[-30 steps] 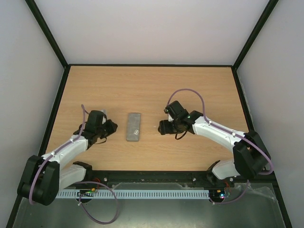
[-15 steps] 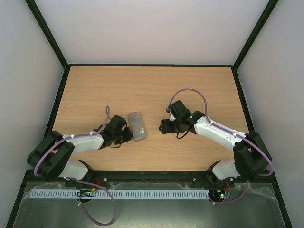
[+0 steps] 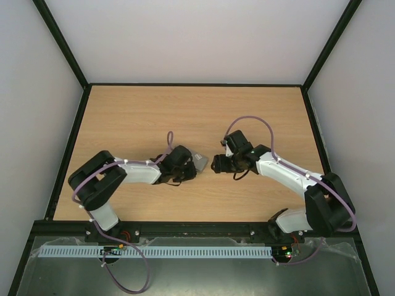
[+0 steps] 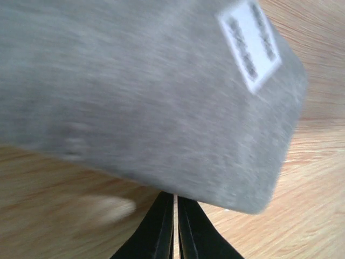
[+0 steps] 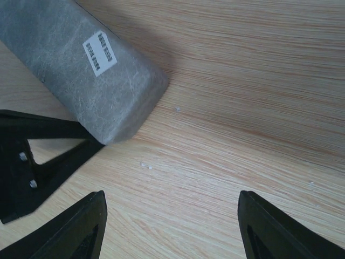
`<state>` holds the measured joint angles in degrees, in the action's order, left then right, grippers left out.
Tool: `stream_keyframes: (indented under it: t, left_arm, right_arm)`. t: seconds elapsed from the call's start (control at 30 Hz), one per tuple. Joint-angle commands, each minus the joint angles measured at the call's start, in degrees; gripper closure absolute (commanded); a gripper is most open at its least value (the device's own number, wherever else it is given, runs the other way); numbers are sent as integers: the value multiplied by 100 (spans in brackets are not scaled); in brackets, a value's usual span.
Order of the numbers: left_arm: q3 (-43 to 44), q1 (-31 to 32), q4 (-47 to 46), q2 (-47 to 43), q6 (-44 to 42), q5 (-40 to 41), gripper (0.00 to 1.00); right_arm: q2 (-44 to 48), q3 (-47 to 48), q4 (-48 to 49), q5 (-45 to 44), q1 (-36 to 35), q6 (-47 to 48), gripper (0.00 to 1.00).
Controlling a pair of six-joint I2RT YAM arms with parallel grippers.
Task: Organize the sunglasses
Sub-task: Adjust the sunglasses case at the center of the board.
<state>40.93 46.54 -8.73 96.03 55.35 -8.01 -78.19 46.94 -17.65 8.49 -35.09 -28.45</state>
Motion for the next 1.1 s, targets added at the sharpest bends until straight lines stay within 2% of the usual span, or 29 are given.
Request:
stream_keyframes:
  t: [0.0, 0.2, 0.77, 0.93, 1.0, 1.07]
  left_arm:
    - [447, 304, -127, 432, 114, -11, 95]
    - [790, 247, -50, 748, -33, 175, 95]
    - [1052, 24, -351, 779, -420, 362, 94]
    - [1023, -43, -474, 572, -512, 54, 92]
    - [849, 57, -439, 181, -441, -41, 89]
    - [575, 162, -435, -363, -387, -56, 81]
  right_arm:
    - [168, -139, -37, 49, 143, 94, 32]
    - [233, -183, -70, 89, 230, 119, 32]
    - [316, -195, -151, 12, 301, 94, 32]
    - [374, -138, -296, -108, 310, 67, 31]
    - [508, -110, -392, -279, 317, 48, 25]
    - [702, -116, -477, -675, 354, -30, 16]
